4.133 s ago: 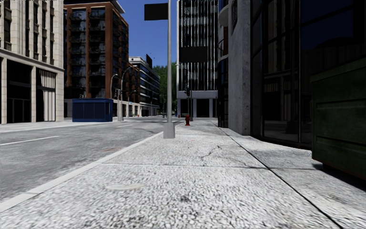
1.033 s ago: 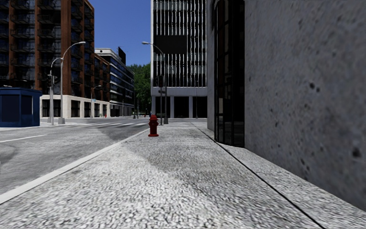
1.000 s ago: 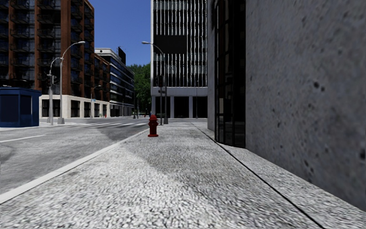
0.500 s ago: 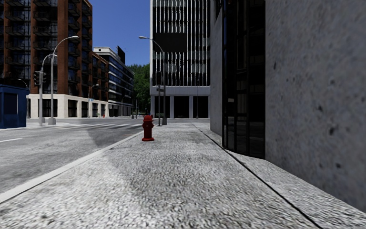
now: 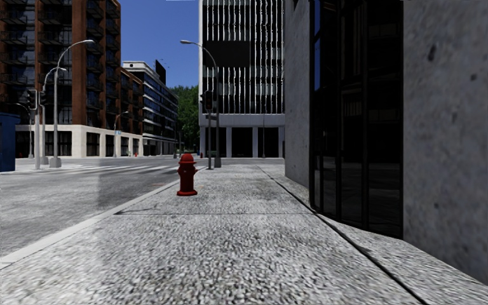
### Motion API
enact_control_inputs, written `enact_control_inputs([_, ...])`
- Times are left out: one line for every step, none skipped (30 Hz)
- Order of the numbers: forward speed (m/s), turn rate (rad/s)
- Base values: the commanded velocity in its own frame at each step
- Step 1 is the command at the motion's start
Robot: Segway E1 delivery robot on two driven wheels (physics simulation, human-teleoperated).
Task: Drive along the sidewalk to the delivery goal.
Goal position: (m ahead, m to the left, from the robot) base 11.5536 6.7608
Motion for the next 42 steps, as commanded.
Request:
enact_control_inputs([2.0,-0.17])
enact_control_inputs([2.0,-0.2])
enact_control_inputs([2.0,-0.2])
enact_control_inputs([2.0,0.0])
enact_control_inputs([2.0,0.0])
enact_control_inputs([2.0,0.0])
enact_control_inputs([2.0,0.0])
enact_control_inputs([2.0,0.0])
enact_control_inputs([2.0,0.0])
enact_control_inputs([2.0,0.0])
enact_control_inputs([2.0,0.0])
enact_control_inputs([2.0,0.0])
enact_control_inputs([2.0,0.0])
enact_control_inputs([2.0,0.0])
enact_control_inputs([2.0,0.0])
enact_control_inputs([2.0,0.0])
enact_control_inputs([2.0,0.0])
enact_control_inputs([2.0,0.0])
enact_control_inputs([2.0,0.0])
enact_control_inputs([2.0,0.0])
enact_control_inputs([2.0,0.0])
enact_control_inputs([2.0,0.0])
enact_control_inputs([2.0,0.0])
enact_control_inputs([2.0,0.0])
enact_control_inputs([2.0,0.0])
enact_control_inputs([2.0,0.0])
enact_control_inputs([2.0,0.0])
enact_control_inputs([2.0,0.0])
enact_control_inputs([2.0,0.0])
enact_control_inputs([2.0,0.0])
enact_control_inputs([2.0,0.0])
enact_control_inputs([2.0,0.0])
enact_control_inputs([2.0,0.0])
enact_control_inputs([2.0,0.0])
enact_control_inputs([2.0,0.0])
enact_control_inputs([2.0,0.0])
enact_control_inputs([2.0,0.0])
enact_control_inputs([2.0,0.0])
enact_control_inputs([2.0,0.0])
enact_control_inputs([2.0,0.0])
enact_control_inputs([2.0,0.0])
enact_control_inputs([2.0,0.0])
